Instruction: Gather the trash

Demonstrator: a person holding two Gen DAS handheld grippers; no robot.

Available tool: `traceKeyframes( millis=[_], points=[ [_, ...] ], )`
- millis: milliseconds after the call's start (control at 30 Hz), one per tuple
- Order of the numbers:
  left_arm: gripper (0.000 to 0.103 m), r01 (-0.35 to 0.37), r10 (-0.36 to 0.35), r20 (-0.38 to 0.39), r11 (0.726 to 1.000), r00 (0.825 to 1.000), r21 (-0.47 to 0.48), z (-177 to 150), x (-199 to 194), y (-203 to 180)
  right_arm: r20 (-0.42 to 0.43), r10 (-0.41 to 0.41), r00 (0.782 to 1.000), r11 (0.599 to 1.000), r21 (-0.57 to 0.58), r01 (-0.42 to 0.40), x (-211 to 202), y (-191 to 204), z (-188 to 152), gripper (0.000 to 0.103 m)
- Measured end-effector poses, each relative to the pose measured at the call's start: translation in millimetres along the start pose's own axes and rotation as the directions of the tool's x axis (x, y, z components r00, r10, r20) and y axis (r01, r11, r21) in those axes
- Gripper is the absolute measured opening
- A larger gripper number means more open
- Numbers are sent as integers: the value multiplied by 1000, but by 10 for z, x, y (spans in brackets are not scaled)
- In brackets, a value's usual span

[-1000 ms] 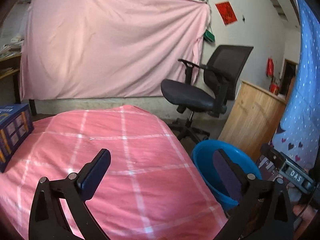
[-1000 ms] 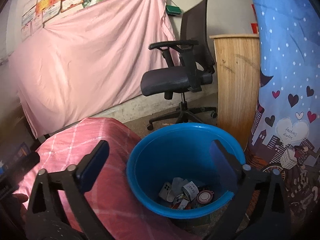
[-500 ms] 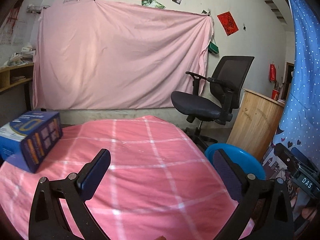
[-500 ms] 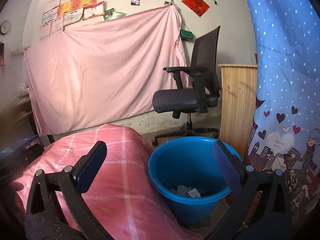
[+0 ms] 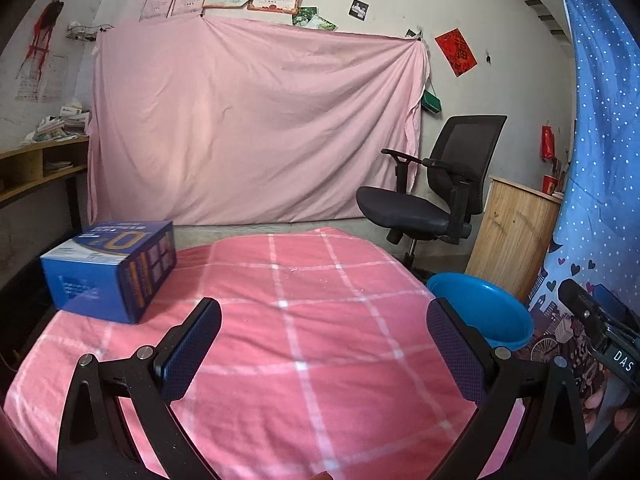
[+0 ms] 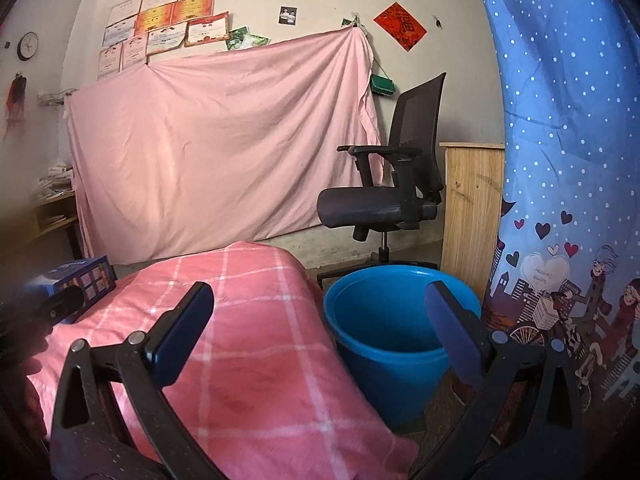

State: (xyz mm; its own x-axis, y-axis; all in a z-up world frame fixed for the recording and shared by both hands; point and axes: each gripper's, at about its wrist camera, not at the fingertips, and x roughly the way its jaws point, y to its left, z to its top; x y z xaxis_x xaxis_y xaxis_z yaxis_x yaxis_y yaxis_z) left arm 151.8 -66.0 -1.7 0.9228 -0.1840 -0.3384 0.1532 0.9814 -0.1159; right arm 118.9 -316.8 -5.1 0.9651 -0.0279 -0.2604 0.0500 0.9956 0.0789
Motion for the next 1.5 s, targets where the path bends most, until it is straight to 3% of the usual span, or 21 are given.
traceKeyframes(
  millis=[767, 1033, 1500],
  points=[
    [101, -43, 41, 86, 999, 995, 13, -397, -951, 158, 43, 33, 999, 999, -42, -31, -923, 491, -414, 103],
    [101, -51, 51, 89, 999, 995, -2, -502, -1139, 229, 77, 4, 997, 999, -42, 0, -1116, 504, -460, 103],
    [101, -73, 71, 86, 997, 994, 13, -666, -1341, 200, 58, -2, 998, 998, -59, 5, -1325, 627, -564, 103]
  ],
)
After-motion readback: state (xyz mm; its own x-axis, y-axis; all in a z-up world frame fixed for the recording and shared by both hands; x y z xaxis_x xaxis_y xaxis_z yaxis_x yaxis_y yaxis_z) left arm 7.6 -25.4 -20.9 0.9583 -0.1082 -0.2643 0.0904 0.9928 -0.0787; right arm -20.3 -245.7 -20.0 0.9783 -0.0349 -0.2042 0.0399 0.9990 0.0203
